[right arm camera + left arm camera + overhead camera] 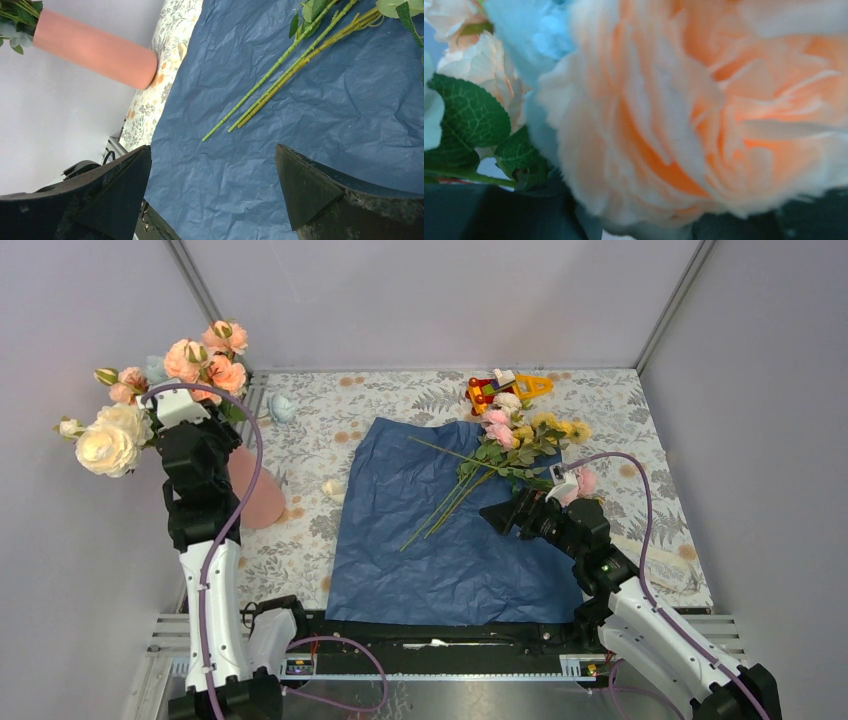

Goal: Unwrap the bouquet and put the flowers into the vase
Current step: Insert the fake flower into the vase.

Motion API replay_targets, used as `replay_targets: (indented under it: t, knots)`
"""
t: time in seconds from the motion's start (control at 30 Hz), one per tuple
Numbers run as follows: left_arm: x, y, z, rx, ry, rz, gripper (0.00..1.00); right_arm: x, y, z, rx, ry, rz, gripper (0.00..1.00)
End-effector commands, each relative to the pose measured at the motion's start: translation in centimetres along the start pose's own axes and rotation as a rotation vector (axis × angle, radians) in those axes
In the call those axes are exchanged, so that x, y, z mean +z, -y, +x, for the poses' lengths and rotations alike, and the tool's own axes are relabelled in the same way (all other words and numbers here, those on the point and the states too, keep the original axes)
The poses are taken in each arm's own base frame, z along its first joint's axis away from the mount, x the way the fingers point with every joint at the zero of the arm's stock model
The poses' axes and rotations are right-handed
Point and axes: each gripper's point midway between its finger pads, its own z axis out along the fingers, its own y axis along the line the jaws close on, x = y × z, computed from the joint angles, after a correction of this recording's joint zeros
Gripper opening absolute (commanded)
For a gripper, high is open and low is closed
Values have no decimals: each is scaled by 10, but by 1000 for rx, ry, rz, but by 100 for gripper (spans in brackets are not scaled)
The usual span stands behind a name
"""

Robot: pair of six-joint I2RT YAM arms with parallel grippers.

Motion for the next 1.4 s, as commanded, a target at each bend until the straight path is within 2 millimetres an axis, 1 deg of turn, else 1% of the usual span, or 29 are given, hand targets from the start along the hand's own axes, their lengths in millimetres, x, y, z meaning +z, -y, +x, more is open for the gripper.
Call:
replay_targets:
  t: [0.0,0.1,0.17,0.2,0.27,0.43,0.57,0.83,0.93,1.03,1.17,1.27,1.3,1.37]
  knots:
    - [-18,7,4,-30,-53,49,46,-1,-10,-8,-12,26,-46,100]
    - [-27,13,7,-48,-72,83,62,-2,-10,-7,-13,24,-45,100]
    - [-33,16,11,-56,-93,102,76,-2,-10,-7,-16,21,-42,100]
    - [-36,17,12,-61,-105,109,80,-3,-10,-7,-18,21,-40,100]
    - [-42,19,15,-65,-122,124,84,-4,-9,-7,-21,20,-36,100]
    - [-52,23,20,-77,-151,150,90,-4,-10,-8,-22,21,-37,100]
    - [-60,28,18,-80,-148,190,98,-4,-10,-7,-23,18,-39,100]
    - [-79,33,12,-77,-150,232,99,-6,-11,-8,-40,15,-32,100]
    - [-85,32,18,-67,-173,231,99,-8,-11,-10,-52,15,-23,100]
    - [-93,35,25,-61,-188,254,99,-10,-11,-12,-59,17,-14,100]
    - [-103,46,29,-44,-206,317,99,-15,-13,-16,-71,19,4,100]
    - [-112,57,39,-20,-248,370,98,-19,-11,-22,-79,38,34,100]
    - [-114,58,43,-12,-260,379,98,-21,-6,-19,-76,26,63,100]
    - [-119,63,49,-4,-269,407,97,-24,0,-20,-72,29,105,100]
